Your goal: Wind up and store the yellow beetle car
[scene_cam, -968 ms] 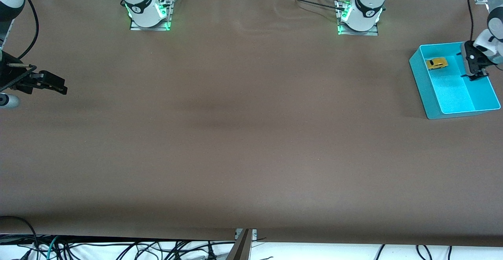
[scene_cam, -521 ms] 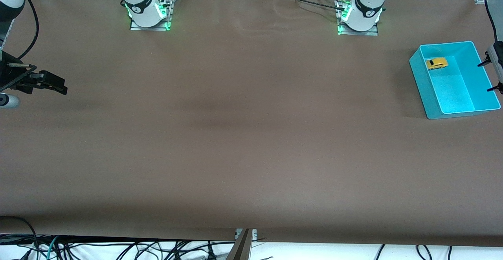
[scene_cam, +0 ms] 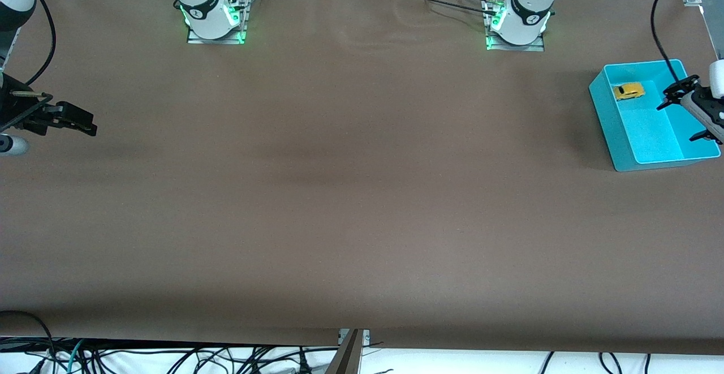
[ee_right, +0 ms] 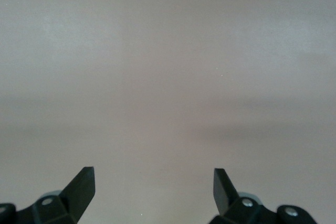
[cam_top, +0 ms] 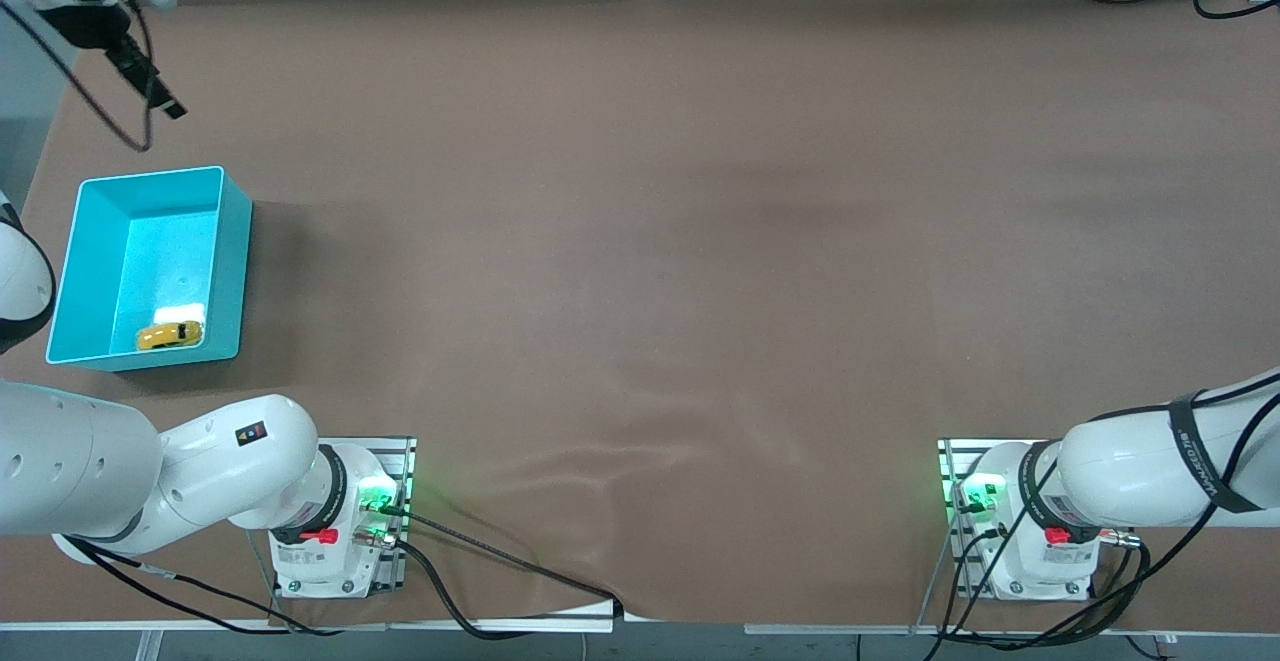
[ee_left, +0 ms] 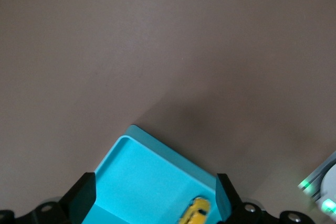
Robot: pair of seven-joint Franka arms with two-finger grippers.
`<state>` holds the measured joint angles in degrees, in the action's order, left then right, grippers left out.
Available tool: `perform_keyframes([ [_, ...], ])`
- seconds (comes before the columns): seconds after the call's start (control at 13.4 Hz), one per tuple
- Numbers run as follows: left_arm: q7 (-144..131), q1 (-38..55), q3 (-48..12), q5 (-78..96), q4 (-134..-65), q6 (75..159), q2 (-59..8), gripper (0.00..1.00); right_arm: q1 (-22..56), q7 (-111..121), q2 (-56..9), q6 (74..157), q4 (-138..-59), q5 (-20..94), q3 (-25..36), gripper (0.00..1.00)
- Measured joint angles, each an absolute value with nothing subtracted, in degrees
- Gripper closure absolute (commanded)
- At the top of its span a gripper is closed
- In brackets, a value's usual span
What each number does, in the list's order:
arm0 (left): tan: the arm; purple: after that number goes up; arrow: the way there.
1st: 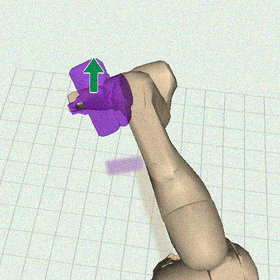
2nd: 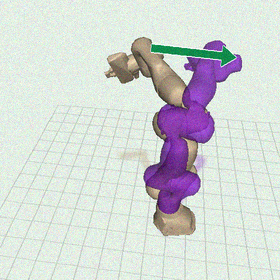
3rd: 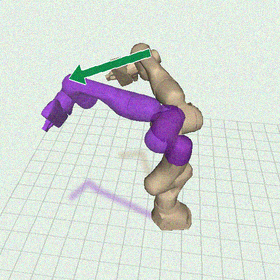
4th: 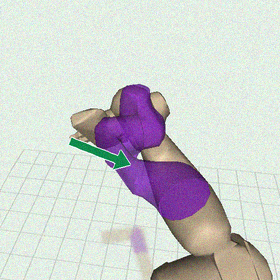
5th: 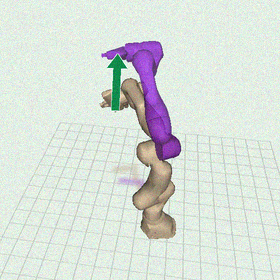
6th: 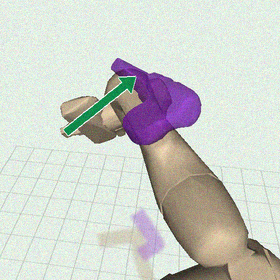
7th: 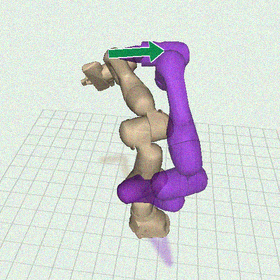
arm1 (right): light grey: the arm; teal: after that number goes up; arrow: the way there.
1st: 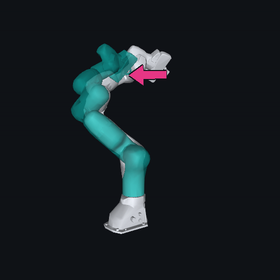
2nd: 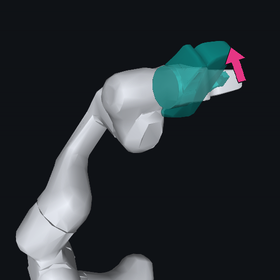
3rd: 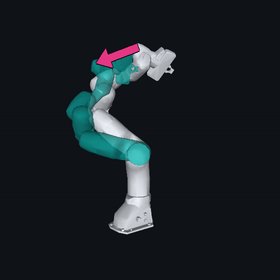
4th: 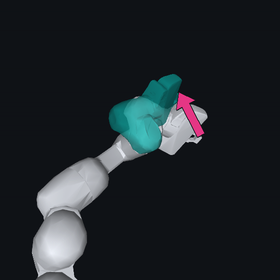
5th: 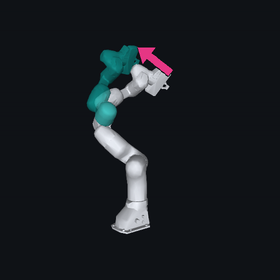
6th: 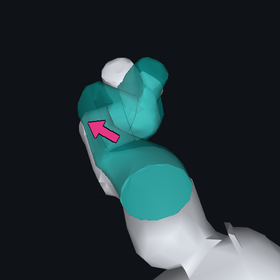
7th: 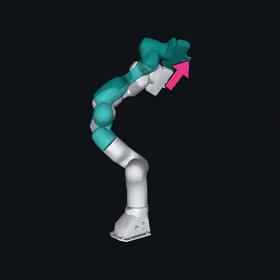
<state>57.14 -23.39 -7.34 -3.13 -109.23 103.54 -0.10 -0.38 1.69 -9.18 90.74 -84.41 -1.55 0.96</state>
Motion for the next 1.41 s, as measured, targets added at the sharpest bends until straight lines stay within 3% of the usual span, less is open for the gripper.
perform_keyframes([
  [0.6, 10.3, -11.1, -7.4, -3.0, -103.7, 93.6, 2.5, 0.00, -0.4, 1.7, -9.2, 90.7, -84.4, -1.6, 1.0, 0.00],
  [1.41, -8.8, -5.8, -7.0, 0.3, -99.0, 91.8, 2.5, 0.00, -0.5, 1.7, -9.2, 90.8, -84.4, -1.6, 1.1, 0.00],
])
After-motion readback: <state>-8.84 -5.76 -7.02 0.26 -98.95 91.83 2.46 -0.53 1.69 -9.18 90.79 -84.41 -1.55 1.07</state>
